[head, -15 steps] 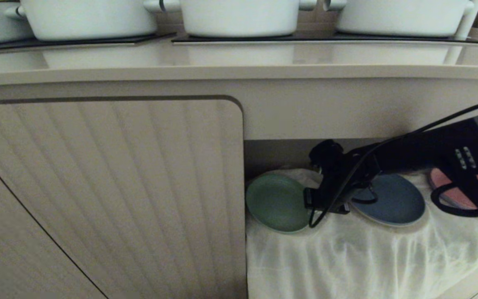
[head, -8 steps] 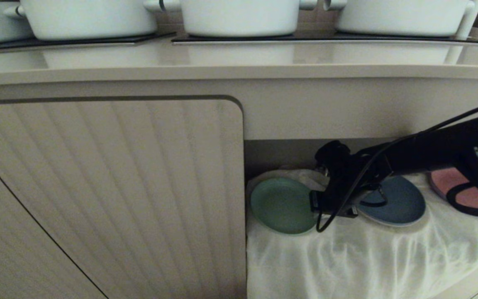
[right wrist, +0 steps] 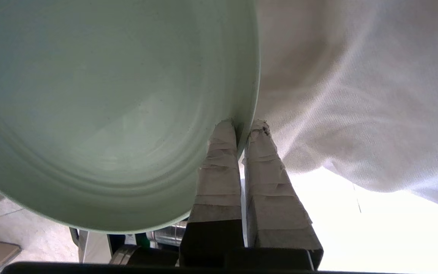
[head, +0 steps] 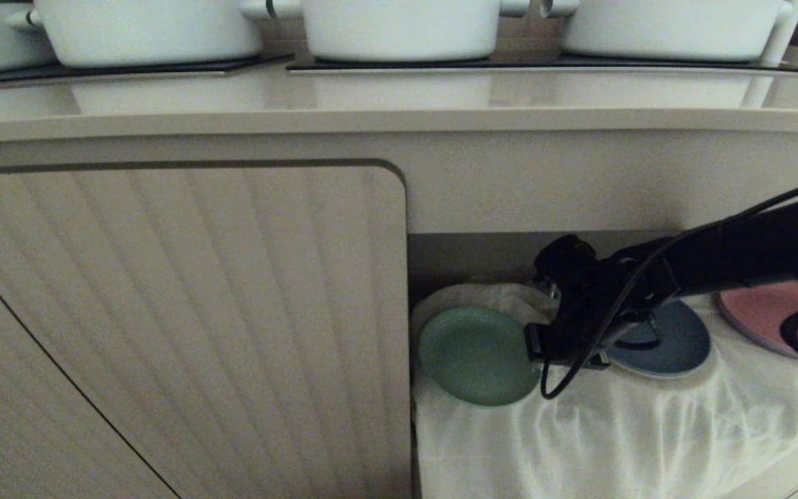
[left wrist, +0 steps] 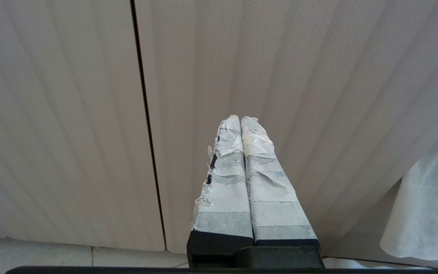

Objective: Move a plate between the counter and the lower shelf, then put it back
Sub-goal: Pick up the plate in the cupboard

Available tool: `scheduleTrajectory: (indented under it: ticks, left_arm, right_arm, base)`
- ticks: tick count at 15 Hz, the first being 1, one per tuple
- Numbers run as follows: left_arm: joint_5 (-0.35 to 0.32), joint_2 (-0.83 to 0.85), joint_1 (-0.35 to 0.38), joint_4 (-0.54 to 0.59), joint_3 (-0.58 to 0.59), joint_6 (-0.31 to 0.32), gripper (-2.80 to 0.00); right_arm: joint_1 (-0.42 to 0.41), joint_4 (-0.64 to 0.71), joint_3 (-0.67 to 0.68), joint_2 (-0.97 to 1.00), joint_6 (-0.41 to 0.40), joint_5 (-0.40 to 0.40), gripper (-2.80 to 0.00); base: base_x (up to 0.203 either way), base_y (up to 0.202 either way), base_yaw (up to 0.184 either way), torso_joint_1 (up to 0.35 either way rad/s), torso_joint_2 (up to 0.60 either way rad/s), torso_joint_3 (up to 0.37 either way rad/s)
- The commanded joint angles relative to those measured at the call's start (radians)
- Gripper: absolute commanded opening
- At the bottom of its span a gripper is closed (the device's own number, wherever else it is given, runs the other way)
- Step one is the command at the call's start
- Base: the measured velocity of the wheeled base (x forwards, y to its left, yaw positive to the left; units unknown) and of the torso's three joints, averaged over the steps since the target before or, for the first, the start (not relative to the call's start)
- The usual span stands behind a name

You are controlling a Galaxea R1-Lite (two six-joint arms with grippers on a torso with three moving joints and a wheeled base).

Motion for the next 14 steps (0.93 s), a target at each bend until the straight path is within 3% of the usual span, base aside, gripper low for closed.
scheduleTrajectory:
  ticks: [1,14]
  left_arm:
    - [0.001,0.000,0.000,0.000,0.000,-0.001,-2.80]
    - [0.001,0.000,0.000,0.000,0.000,-0.001,-2.80]
  right_arm:
    - [0.000,0.002,0.019,-0.023,0.002,0.001,-2.80]
    - [0.003,0.052,0.040,-0.052,-0.016,0.001,-2.80]
  base:
    - [0.000,0.000,0.000,0.000,0.00,0.000]
    - [0.000,0.000,0.000,0.000,0.00,0.000]
